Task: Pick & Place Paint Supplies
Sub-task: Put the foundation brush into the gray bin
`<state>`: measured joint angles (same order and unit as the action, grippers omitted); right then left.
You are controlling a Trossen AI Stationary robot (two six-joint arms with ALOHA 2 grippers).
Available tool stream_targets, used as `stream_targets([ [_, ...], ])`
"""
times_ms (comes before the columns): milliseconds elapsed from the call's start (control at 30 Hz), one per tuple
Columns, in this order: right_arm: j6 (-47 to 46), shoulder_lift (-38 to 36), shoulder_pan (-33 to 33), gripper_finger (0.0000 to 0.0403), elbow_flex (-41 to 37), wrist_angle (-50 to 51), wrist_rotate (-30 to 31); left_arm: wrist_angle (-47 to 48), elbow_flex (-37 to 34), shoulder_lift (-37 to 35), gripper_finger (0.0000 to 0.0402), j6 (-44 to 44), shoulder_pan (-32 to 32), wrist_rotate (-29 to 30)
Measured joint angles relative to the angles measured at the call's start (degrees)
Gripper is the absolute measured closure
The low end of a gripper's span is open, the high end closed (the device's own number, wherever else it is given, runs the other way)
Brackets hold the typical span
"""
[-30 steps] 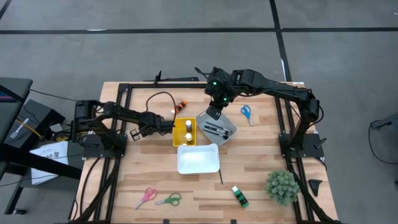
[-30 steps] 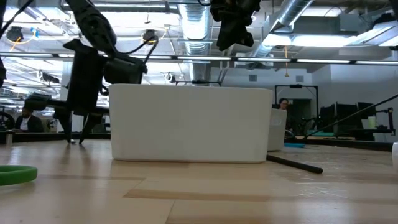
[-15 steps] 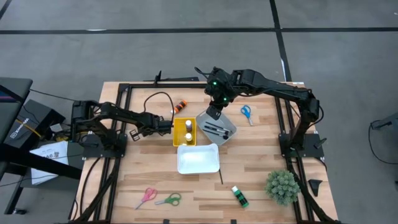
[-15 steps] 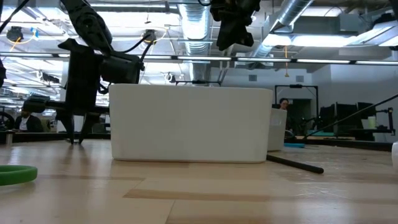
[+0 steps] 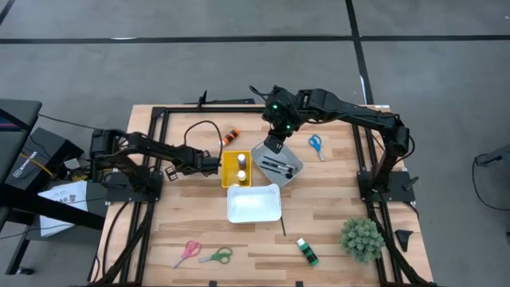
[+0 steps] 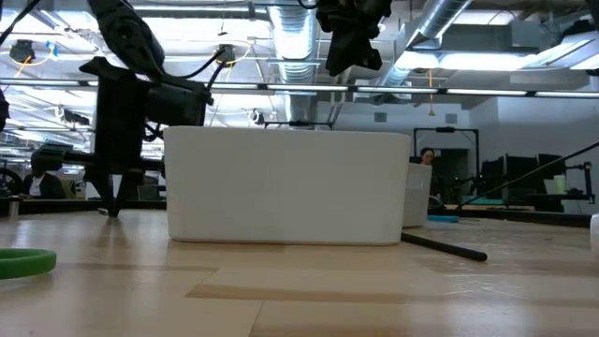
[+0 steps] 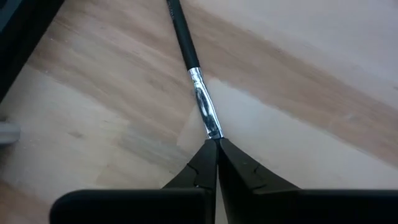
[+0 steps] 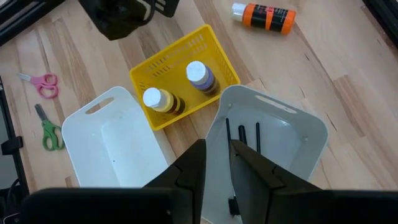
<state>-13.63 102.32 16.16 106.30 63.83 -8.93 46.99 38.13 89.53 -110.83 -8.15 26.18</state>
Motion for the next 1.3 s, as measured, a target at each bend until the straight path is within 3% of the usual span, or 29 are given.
stream_targets([
  [267, -0.1, 0.0, 0.3, 0.0335, 0.0, 0.0, 0.0, -0.2, 0.1, -9.0, 0.0401, 2.6, 2.5, 3.1],
  [467, -0.1, 0.0, 1.8, 0.0335, 0.0, 0.4, 0.0, -2.0, 0.1, -16.4, 0.0401, 9.6, 5.6, 6.3],
  [633, -0.4, 0.0, 3.4, 0.0335, 0.0, 0.9, 0.0, -5.2, 0.2, -22.8, 0.0401, 19.4, 7.9, 8.8],
  [767, -0.3, 0.0, 4.7, 0.0335, 0.0, 1.2, 0.0, -12.8, 0.2, -27.3, 0.0401, 34.0, 8.6, 9.4],
  [1000, 1.3, 0.0, 6.3, 0.0335, 0.0, 1.3, -0.1, -28.6, 0.3, -32.2, 0.0401, 54.5, 8.6, 1.8],
  [1200, 7.2, 0.0, 3.9, 0.0335, 0.0, -1.0, -2.2, -39.4, 0.3, -33.1, 0.0401, 63.0, 8.1, -10.5],
  [1300, 10.2, -0.1, 1.6, 0.0335, 0.0, -3.4, -3.1, -40.1, 0.3, -33.1, 0.0401, 64.4, 7.6, -14.5],
])
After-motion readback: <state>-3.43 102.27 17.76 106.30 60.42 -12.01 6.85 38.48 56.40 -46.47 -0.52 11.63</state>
